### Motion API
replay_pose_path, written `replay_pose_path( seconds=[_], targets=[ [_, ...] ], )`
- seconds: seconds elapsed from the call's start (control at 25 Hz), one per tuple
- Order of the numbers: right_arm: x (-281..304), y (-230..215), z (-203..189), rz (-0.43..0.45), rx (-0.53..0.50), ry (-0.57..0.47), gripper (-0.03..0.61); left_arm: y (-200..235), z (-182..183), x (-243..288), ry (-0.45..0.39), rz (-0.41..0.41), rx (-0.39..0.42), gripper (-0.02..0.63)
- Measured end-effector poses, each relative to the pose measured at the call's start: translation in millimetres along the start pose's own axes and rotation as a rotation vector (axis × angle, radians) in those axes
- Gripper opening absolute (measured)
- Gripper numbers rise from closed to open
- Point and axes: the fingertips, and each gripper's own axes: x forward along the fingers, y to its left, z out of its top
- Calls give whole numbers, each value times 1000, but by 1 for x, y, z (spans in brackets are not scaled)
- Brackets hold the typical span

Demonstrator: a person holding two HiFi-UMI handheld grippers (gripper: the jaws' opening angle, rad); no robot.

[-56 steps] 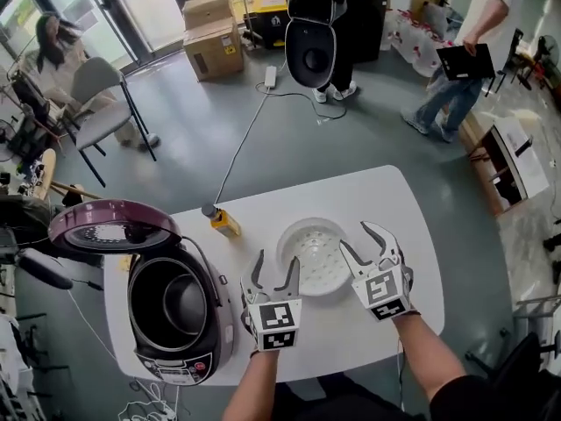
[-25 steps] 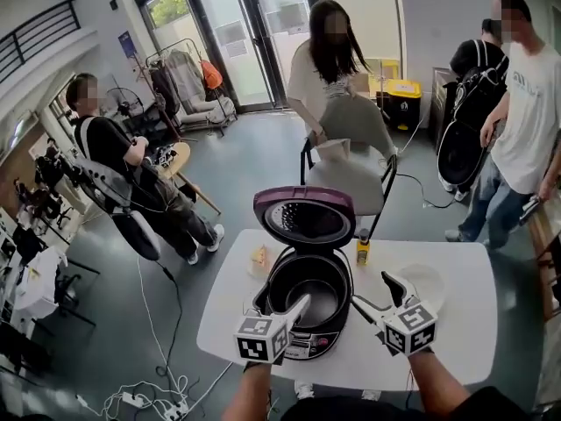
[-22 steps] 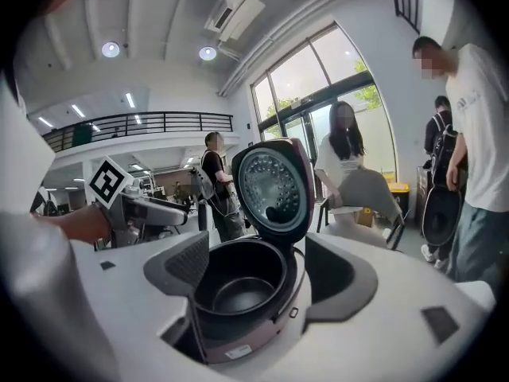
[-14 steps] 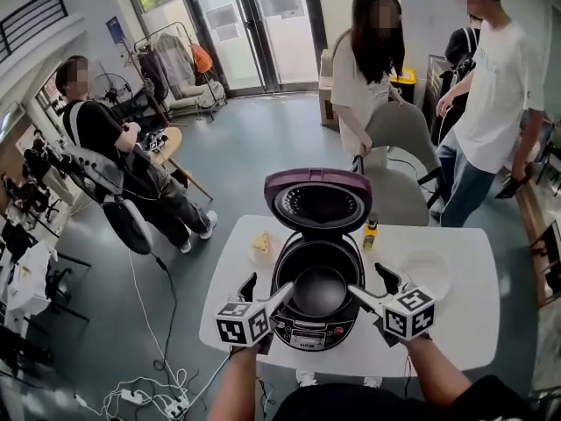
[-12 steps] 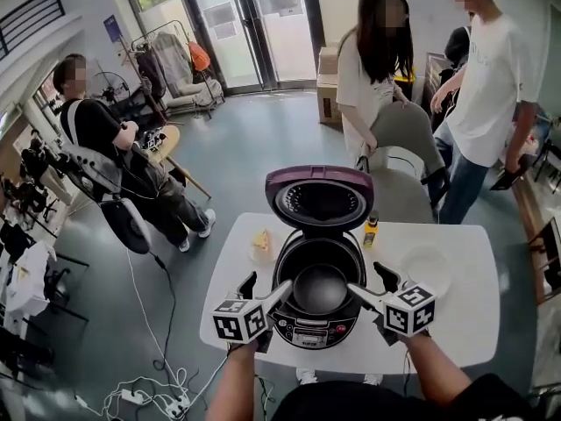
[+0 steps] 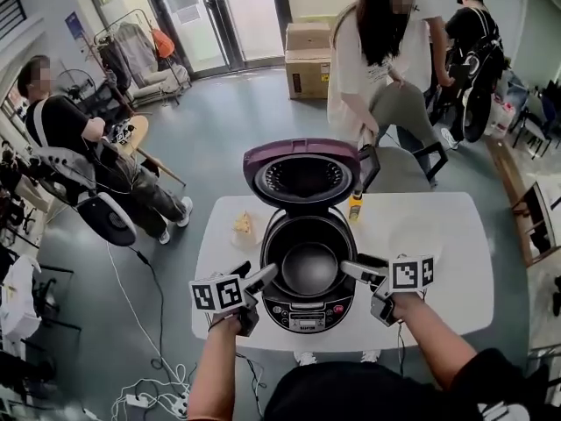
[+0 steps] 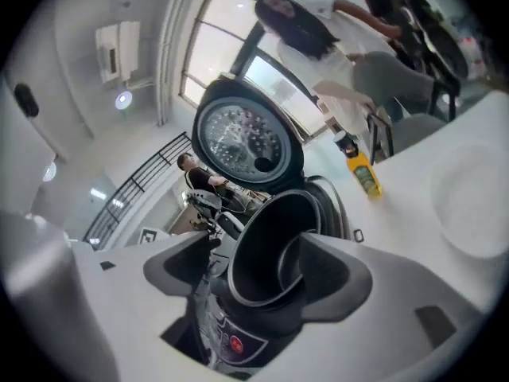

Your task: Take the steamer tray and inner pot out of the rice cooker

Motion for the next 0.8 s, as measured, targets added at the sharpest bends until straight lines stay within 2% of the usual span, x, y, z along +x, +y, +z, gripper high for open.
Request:
replay_pose_path(
  seconds=[0.12, 0.28, 0.44, 0.8],
  targets=[
    [2, -14, -3, 24, 170, 9, 354, 9, -4, 9, 65, -67, -105, 410],
    [8, -28, -11, 43, 327, 21, 354, 16, -12, 17, 133, -177, -264, 408],
    [21, -36, -13, 71, 445, 29, 353, 22, -13, 26, 174, -215, -346, 408],
    [26, -35, -6, 75, 494, 17, 347, 32, -16, 32, 200, -227, -426, 382]
  ],
)
